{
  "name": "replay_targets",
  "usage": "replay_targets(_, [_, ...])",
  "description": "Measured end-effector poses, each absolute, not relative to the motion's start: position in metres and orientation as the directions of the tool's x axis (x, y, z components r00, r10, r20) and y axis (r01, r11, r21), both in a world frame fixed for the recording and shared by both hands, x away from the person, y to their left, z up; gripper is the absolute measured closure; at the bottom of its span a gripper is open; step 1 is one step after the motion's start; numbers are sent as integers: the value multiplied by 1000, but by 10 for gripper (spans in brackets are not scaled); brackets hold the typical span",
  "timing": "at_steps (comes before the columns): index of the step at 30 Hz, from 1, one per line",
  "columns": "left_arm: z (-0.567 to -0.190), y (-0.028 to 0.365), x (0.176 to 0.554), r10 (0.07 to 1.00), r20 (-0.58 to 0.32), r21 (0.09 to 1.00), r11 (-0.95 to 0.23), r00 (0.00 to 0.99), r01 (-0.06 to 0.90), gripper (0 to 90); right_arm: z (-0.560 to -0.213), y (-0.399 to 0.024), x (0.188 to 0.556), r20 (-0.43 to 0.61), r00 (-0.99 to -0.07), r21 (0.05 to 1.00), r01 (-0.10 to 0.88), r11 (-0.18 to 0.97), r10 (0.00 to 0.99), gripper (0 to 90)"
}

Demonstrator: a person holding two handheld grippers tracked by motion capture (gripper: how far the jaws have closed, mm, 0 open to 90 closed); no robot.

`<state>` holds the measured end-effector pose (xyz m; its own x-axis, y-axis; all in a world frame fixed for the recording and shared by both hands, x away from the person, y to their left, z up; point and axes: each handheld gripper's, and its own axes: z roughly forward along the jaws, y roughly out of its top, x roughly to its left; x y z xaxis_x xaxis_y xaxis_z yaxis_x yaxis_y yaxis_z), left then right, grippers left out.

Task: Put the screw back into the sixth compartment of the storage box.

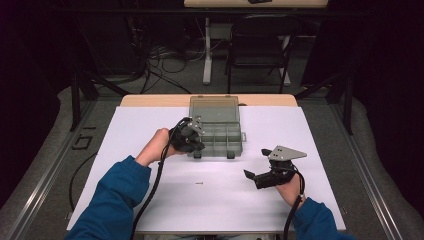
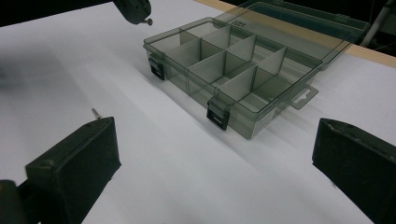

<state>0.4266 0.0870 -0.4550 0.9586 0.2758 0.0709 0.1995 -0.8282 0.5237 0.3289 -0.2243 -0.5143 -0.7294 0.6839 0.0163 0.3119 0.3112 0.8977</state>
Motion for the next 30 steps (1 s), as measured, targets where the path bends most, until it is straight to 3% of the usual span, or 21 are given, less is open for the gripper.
replay_targets(30, [-468, 78, 450, 355, 103, 561, -792, 929, 240, 866, -514, -224, 329, 10, -728, 897, 310, 316, 686, 0])
